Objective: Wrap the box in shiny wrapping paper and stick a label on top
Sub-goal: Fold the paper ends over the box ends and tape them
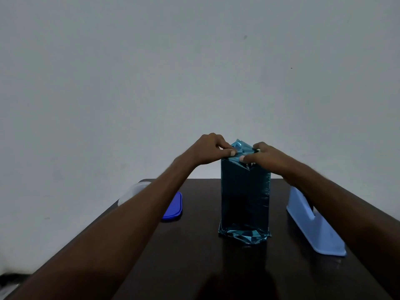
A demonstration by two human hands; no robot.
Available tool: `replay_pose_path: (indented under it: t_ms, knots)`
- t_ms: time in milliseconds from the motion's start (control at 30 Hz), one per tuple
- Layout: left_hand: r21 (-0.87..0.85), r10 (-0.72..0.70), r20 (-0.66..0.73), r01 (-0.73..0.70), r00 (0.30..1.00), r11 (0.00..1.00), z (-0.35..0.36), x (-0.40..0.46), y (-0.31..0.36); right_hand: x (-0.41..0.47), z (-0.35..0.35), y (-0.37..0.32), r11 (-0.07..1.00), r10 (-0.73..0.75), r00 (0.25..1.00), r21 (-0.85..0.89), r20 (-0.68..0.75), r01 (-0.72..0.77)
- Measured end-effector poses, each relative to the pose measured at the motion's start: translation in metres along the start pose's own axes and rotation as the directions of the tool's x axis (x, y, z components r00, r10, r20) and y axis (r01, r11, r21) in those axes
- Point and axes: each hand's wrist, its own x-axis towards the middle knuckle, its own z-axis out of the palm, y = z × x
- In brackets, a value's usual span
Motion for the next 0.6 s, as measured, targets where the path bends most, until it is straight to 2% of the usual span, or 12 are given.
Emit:
replay_pose_path:
  t_ms: [367, 600]
  knots:
    - [-0.062, -0.04, -0.008, 0.039, 0.999, 0.997, 0.0043, 0.0003, 0.0023, -0.0012, -0.0001, 0.0049, 0.996, -0.077, 0.997, -0.044, -0.032, 0.076]
    - [-0.029, -0.058, 0.073, 0.06, 0.996, 0.998, 0.0016, -0.0003, 0.0057, 0.0024, -0.0001, 0.0072, 0.993, -0.102, 0.994, -0.055, -0.027, 0.1]
